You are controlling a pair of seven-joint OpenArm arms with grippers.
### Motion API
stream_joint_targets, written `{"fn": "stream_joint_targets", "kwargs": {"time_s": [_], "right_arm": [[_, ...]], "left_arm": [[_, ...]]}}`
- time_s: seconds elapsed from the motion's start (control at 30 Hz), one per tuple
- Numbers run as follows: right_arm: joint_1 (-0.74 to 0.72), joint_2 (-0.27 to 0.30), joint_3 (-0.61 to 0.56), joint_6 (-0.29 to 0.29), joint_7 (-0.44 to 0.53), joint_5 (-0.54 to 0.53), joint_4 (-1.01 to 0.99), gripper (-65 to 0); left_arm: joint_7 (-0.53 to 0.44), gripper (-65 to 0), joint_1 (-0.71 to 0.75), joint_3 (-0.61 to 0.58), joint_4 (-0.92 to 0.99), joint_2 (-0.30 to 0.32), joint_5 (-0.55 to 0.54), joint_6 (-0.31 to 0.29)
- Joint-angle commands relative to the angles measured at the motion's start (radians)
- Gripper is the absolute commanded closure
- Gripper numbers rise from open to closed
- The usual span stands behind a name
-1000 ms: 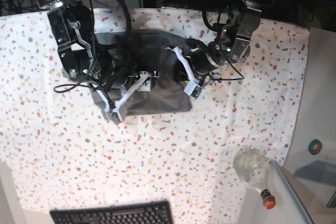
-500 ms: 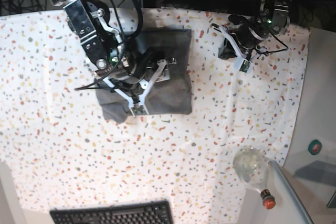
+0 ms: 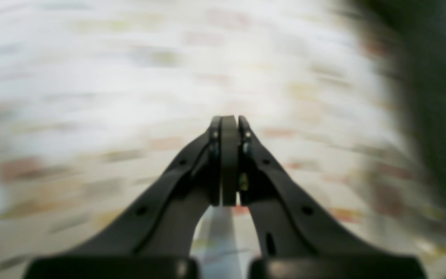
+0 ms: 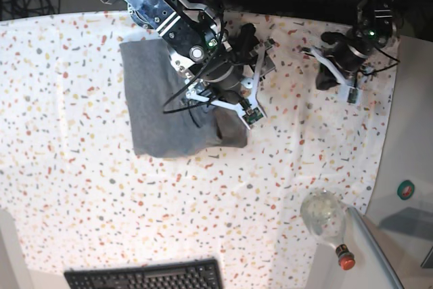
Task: Layout the t-shirt on the table in an organized manner, then fold the t-shirt properly
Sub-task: 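Press the folded shirt bundle down with the right gripper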
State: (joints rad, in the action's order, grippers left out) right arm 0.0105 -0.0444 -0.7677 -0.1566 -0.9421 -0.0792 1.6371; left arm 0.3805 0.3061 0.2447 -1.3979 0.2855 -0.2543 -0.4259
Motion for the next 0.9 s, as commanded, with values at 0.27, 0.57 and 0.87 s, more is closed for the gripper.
{"fn": "stream_joint_targets", "kwargs": {"time_s": [0.27, 0.57, 0.87], "right_arm": [[-0.005, 0.079, 0.053, 0.004, -0.025, 0.038, 0.289, -42.9], [0.019, 0.08, 0.247, 0.004, 0.107, 0.055, 0.105, 0.0], [0.044, 0.05, 0.254, 0.004, 0.292, 0.054, -0.137, 0.0]], "left_arm": [[0.056, 0.0, -0.012, 0.307, -0.007, 0.004, -0.007, -0.169], [0.09, 0.0, -0.005, 0.362, -0.01, -0.001, -0.007, -0.225], [0.094, 0.0, 0.025, 0.204, -0.137, -0.071, -0.007, -0.225]]}}
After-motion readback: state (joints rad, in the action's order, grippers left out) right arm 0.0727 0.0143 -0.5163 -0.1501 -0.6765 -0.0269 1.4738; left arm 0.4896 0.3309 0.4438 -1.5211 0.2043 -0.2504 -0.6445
